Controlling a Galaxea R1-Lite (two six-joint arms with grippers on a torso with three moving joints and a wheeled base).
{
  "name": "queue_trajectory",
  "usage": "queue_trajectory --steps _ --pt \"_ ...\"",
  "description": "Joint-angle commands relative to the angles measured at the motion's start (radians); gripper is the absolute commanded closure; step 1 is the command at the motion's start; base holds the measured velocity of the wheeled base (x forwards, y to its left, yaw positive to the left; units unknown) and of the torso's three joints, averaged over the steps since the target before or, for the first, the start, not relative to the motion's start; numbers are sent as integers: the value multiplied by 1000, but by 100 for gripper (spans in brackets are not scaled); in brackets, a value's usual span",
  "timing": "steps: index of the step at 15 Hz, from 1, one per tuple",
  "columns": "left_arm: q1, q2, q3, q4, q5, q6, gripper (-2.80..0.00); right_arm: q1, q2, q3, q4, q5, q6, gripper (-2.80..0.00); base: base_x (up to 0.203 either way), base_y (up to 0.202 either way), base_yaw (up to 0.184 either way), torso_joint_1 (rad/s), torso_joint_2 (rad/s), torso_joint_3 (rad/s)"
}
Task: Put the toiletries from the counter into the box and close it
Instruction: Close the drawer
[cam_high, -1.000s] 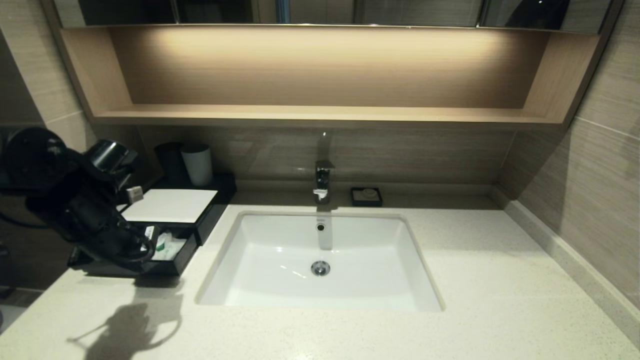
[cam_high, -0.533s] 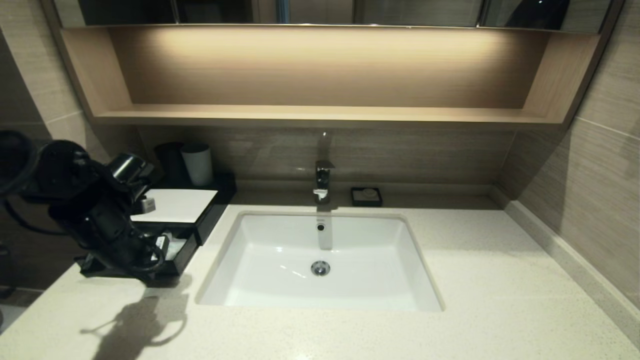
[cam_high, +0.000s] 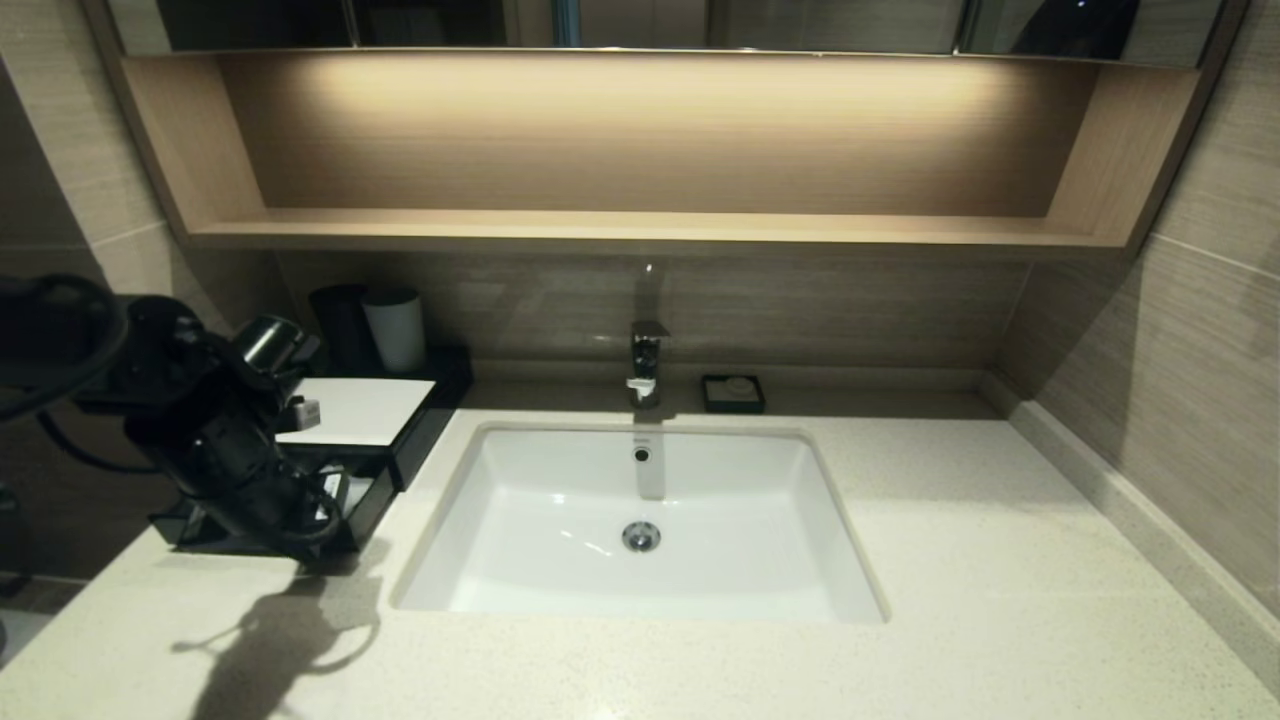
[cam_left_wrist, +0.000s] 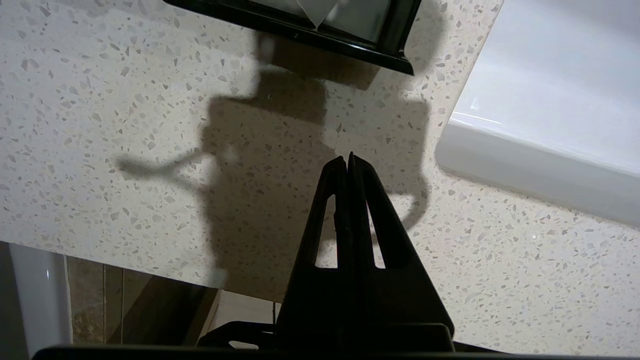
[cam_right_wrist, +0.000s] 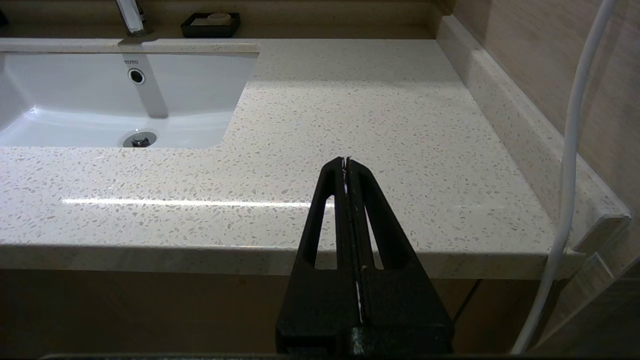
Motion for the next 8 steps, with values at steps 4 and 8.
queue_trajectory --steps 4,8 --pt "6 37 -25 -4 2 -3 0 0 0 2 0 0 0 0 0 0 0 0 0 0" --pt "9 51 -26 -26 5 -3 0 0 0 1 0 0 0 0 0 0 0 0 0 0"
